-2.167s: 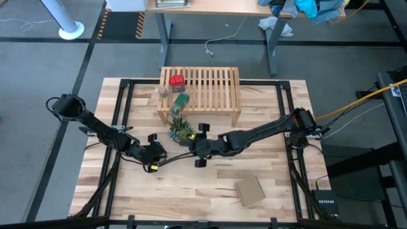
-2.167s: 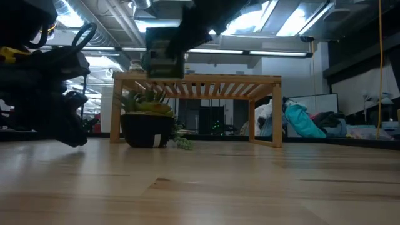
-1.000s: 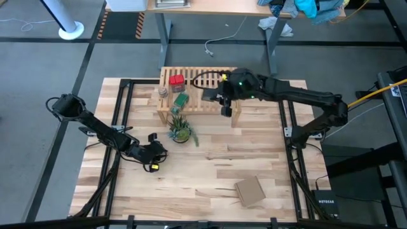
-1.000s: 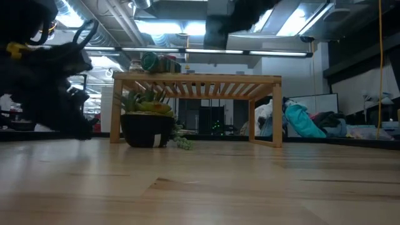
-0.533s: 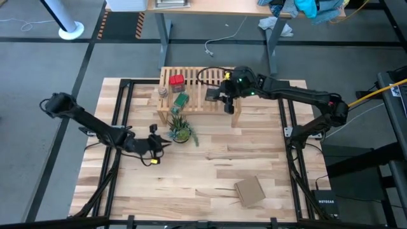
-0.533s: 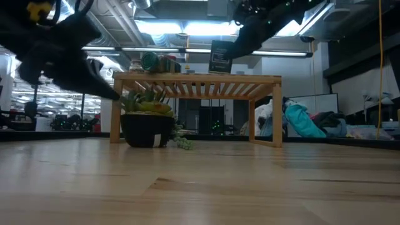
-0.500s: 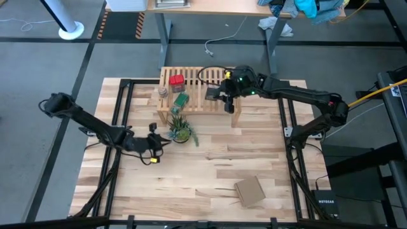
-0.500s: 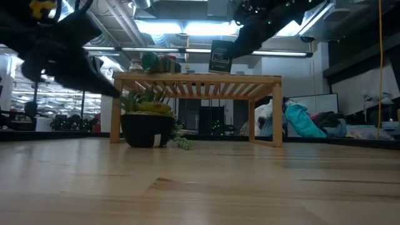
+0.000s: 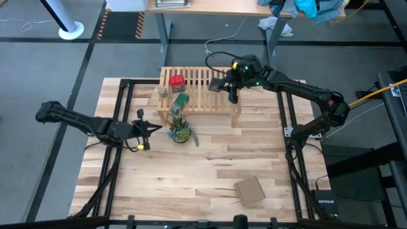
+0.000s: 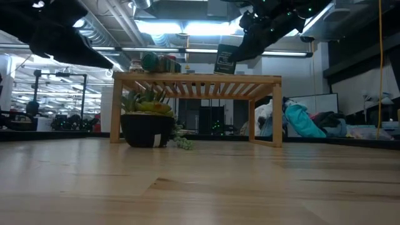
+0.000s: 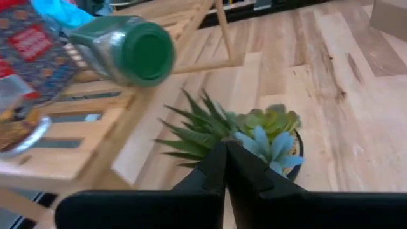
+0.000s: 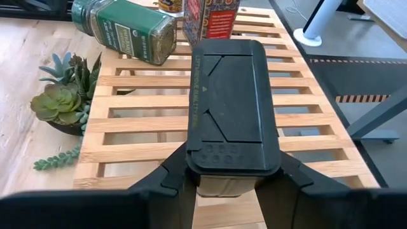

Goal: Shelf spices
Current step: Put the black seasoning can on the shelf

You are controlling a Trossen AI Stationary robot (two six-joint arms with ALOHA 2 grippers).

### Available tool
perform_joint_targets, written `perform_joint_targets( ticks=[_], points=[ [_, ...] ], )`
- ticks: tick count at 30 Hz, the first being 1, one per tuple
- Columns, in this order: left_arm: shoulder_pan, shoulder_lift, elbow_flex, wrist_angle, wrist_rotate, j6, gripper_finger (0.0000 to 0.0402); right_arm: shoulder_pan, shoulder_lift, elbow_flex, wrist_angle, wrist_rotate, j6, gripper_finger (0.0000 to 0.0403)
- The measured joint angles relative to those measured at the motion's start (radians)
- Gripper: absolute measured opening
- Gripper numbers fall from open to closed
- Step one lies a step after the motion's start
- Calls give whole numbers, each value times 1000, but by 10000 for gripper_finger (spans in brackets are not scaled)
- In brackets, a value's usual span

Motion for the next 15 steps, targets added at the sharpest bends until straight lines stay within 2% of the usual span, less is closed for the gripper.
perform_joint_targets(
  ticks=[8, 15],
  points=[
    [5, -175, 0, -110, 92, -12, 4, 0, 0, -10, 17, -2, -32, 130],
    [5, -231, 0, -132, 102, -12, 3, -6, 0, -111, 126, -7, -29, 130]
  ],
)
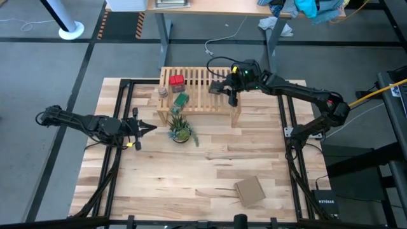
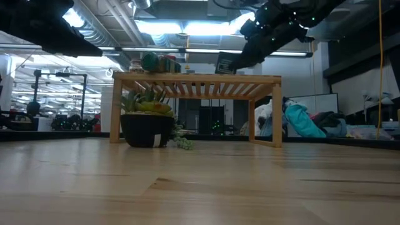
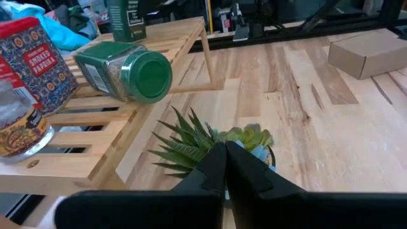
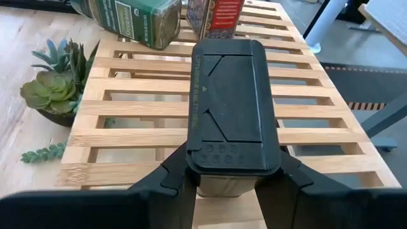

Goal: Shelf spices
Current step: Put the black seasoning can on the shelf

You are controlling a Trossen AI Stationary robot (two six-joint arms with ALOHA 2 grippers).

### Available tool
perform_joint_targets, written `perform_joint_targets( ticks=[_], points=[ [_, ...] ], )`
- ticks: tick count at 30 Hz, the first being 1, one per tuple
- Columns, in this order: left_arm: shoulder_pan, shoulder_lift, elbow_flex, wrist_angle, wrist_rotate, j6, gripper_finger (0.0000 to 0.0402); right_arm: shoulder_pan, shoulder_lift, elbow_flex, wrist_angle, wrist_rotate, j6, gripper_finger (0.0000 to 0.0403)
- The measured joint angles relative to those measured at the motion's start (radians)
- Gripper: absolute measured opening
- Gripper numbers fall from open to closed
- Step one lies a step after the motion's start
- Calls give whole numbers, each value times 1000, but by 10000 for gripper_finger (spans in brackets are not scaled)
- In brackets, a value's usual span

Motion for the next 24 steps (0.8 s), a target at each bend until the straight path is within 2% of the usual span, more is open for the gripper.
perform_joint_targets(
  ticks=[18, 24],
  points=[
    [0, -3, 0, 4, 0, -4, 2, 0, 0, -16, 48, 21, 6, 132],
    [0, -3, 0, 4, 0, 0, 7, 1, 0, -16, 49, 68, 8, 132]
  ],
)
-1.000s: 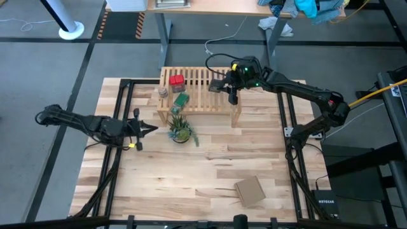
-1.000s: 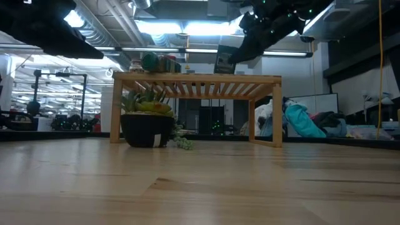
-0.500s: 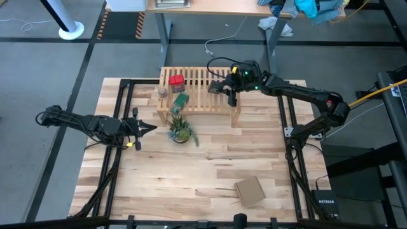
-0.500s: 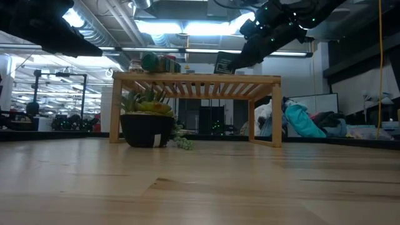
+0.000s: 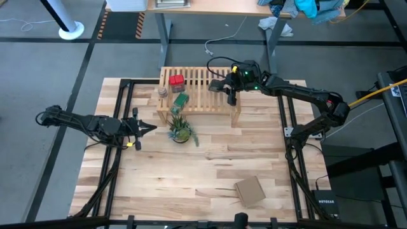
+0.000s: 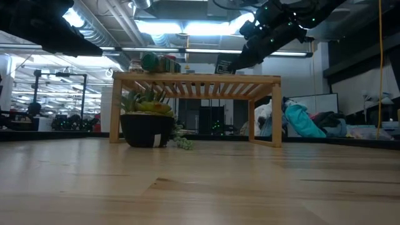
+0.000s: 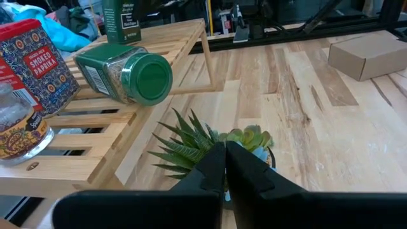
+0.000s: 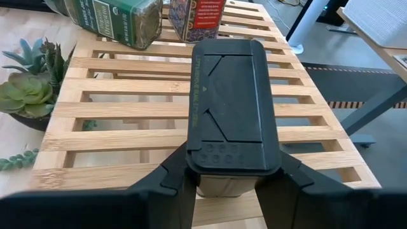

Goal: Shelf spices
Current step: Put the black seasoning can on the shelf

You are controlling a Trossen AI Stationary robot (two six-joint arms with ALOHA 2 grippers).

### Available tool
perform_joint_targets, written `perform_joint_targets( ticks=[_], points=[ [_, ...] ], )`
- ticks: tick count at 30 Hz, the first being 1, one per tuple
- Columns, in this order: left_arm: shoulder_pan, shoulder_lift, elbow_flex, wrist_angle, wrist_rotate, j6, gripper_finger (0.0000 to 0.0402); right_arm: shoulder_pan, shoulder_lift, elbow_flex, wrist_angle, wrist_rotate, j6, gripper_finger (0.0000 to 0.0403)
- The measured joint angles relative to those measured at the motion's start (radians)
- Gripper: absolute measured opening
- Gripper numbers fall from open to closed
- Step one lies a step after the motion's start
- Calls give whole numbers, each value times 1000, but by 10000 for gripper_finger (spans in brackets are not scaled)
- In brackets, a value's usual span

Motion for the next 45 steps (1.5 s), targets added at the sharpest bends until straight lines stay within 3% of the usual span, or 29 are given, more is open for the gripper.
perform_joint_targets(
  ticks=[45],
  points=[
    [0, 1, 0, -5, -1, -8, 12, 1, 0, 0, -2, 14, 2, 132]
  ],
)
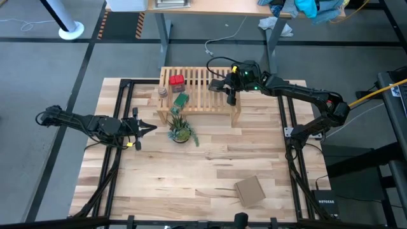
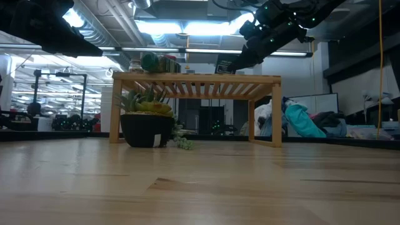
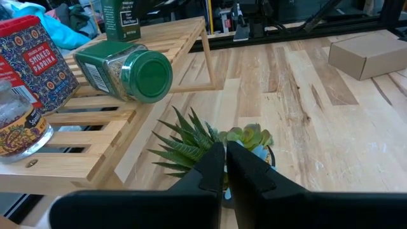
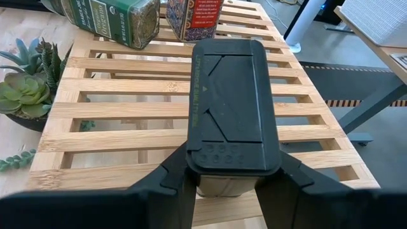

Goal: Shelf spices
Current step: Put the black seasoning can on the shelf, then adjust the green seasoning bottle on the shelf

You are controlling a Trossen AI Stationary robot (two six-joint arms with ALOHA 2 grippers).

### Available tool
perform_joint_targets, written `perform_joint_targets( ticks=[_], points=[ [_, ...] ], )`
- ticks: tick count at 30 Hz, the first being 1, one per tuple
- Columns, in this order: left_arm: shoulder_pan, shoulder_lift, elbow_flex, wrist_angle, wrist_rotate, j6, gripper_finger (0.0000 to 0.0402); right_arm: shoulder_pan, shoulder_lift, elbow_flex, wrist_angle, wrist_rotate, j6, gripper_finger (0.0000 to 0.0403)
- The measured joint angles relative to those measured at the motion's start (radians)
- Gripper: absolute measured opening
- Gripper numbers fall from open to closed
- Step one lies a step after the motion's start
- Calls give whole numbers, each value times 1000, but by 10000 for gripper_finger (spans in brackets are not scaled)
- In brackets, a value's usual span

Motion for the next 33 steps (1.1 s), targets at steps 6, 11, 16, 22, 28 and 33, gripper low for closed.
perform_joint_targets(
  ticks=[6, 11, 16, 22, 28, 33],
  points=[
    [0, 0, 0, 0, 0, 0, 12, -1, 1, 0, 2, 5, 78, 139],
    [0, 0, 0, 0, 0, 0, 12, -1, 1, 0, -6, 5, 97, 182],
    [0, 0, 0, 0, 0, 0, 12, -2, 2, -2, -3, 5, 97, 221],
    [0, 0, 0, 0, 0, 0, 12, -2, 2, -2, 18, -1, 96, 240],
    [0, 0, 0, 0, 0, 0, 12, -2, -1, -1, 26, -5, 96, 241],
    [0, 0, 0, 0, 0, 0, 12, -10, -38, 34, 3, -3, 96, 241]
  ],
)
